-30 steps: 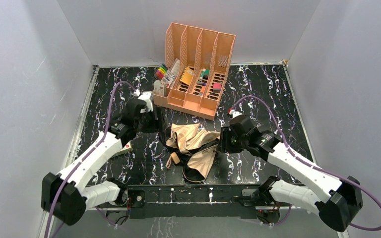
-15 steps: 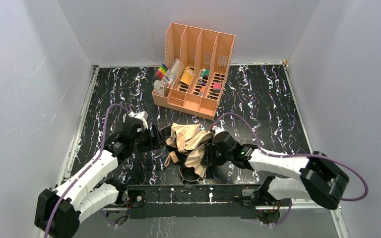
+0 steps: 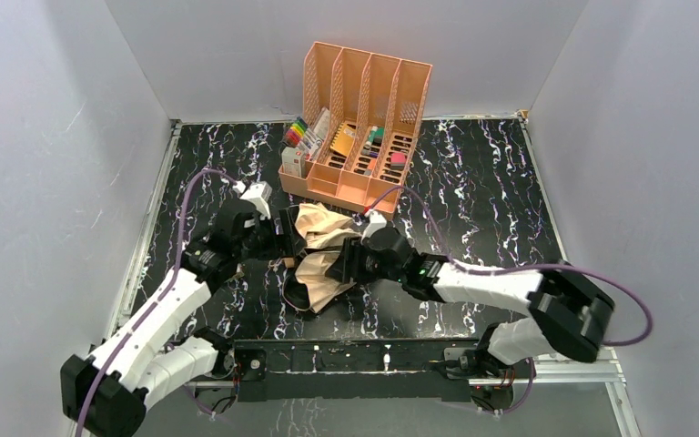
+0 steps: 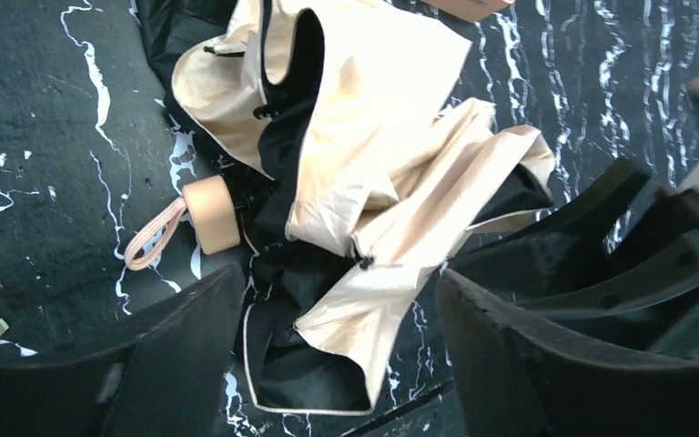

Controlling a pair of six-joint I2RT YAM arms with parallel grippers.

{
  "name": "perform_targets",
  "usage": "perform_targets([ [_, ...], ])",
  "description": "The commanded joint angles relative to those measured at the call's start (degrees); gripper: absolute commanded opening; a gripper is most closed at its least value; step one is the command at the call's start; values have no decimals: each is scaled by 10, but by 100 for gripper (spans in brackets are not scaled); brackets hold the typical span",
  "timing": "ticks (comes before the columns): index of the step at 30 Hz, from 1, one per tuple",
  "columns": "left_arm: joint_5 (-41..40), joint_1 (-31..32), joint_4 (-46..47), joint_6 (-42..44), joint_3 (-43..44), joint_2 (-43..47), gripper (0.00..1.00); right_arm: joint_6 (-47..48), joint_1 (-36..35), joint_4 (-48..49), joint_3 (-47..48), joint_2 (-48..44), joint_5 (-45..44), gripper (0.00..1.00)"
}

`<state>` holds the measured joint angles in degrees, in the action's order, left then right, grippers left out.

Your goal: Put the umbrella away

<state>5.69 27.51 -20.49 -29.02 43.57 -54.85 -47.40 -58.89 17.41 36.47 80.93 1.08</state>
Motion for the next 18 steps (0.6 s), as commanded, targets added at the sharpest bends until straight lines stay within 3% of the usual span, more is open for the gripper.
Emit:
perform_targets([
  [1,33,1,-38,-27,-32,73,83,17,0,-115,22,-109,-95,61],
  [5,67,22,-37,-86,-75,123,97,28,4,-186,-1,-198,-117,63],
  [10,-36,140,-37,-144,-96,124,98,22,6,-237,-16,-253,-128,63],
  [15,-155,252,-34,-206,-104,68,90,17,7,-236,-19,-257,-127,63],
  [18,-190,281,-27,-218,-116,44,78,10,7,-230,-24,-259,-128,63],
])
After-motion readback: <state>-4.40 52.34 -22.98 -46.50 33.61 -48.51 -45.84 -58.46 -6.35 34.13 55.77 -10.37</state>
